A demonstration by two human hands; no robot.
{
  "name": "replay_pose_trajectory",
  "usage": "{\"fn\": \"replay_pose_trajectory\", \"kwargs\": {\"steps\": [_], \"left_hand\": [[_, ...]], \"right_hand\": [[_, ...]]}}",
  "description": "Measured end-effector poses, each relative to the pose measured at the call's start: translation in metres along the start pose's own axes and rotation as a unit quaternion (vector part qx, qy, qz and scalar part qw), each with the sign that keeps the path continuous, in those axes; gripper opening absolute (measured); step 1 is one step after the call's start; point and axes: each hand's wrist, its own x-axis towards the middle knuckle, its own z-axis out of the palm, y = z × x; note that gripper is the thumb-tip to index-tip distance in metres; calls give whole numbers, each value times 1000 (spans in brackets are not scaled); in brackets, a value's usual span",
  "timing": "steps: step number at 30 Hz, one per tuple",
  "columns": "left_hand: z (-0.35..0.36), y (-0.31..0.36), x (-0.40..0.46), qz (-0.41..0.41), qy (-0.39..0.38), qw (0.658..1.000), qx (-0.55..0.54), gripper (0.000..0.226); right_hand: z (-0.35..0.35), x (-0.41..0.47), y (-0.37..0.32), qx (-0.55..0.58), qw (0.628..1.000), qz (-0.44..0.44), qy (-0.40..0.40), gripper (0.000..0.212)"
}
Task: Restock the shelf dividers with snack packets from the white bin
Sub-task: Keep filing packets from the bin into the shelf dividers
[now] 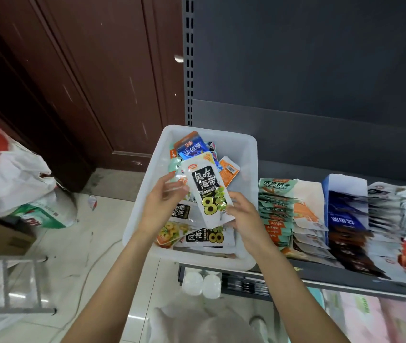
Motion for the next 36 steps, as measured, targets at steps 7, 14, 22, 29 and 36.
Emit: {"fn": "replay_pose_trajectory", "kwargs": {"steps": [7, 14, 22, 29, 36], "left_hand": [[59, 44, -21, 104, -118, 987, 44, 16], [144, 80, -36, 385, -186, 856, 291, 25], [260, 109, -59, 457, -207, 839, 209, 14], [347, 126, -43, 443, -188, 854, 197, 6], [368, 112, -24, 376, -184, 866, 272, 11]], "right_hand": [[-45, -35, -22, -19, 991, -115, 63, 54], [-174, -70, -39, -431, 814, -317, 226, 35], [-284, -118, -7, -238, 884, -281, 287, 8], [-375, -117, -5, -207, 862, -274, 373, 5], [-402, -78, -12, -317, 847, -294, 307, 16]]}}
